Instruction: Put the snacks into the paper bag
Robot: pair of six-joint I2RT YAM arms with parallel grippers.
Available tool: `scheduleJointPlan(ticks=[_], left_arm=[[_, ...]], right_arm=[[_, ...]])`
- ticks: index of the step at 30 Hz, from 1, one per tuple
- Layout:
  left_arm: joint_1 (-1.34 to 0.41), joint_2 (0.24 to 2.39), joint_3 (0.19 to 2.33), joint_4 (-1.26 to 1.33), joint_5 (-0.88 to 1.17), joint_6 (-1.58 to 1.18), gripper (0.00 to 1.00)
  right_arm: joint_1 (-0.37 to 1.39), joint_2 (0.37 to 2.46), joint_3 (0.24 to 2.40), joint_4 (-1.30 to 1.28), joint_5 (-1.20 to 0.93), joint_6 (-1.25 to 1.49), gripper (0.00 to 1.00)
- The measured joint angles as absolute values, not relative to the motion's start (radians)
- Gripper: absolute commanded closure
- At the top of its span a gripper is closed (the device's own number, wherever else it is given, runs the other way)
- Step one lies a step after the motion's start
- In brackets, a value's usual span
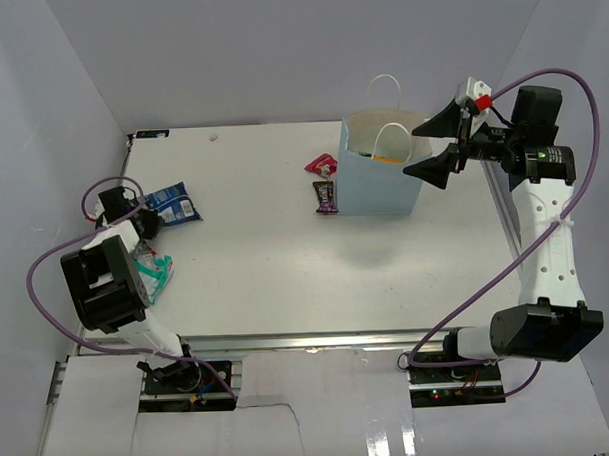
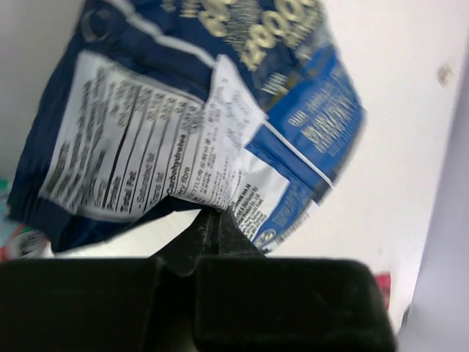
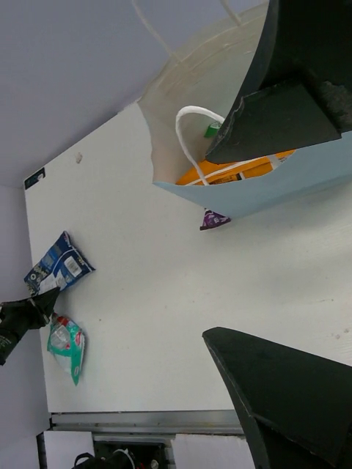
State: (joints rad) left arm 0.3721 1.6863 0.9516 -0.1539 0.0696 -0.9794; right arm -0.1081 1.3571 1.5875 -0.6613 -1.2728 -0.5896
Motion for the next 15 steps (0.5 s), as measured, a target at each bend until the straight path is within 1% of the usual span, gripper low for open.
scheduleJointPlan(ticks=[6,10,12,15], left_arm=[[0.376,1.637,0.908,0.017,0.296,-0.836,1.0],[0.37,1.592,0.888,0.066,0.455,-0.767,1.0],[0.361,1.564,0.874,0.08,0.515,-0.732,1.0],[0.331,1.507,0.839,0.084,0.6,-0.683,1.0]], right_arm=[[-0.108,1.324,1.616,-0.626,-1.324,-0.551,0.02],[-0.088,1.319,1.626,-0.572,-1.344,-0.489,0.0],[-0.048,1.319,1.627,-0.563,-1.327,-0.478,0.0],[0.102,1.323,1.628,-0.59,-1.234,-0.508,0.0]])
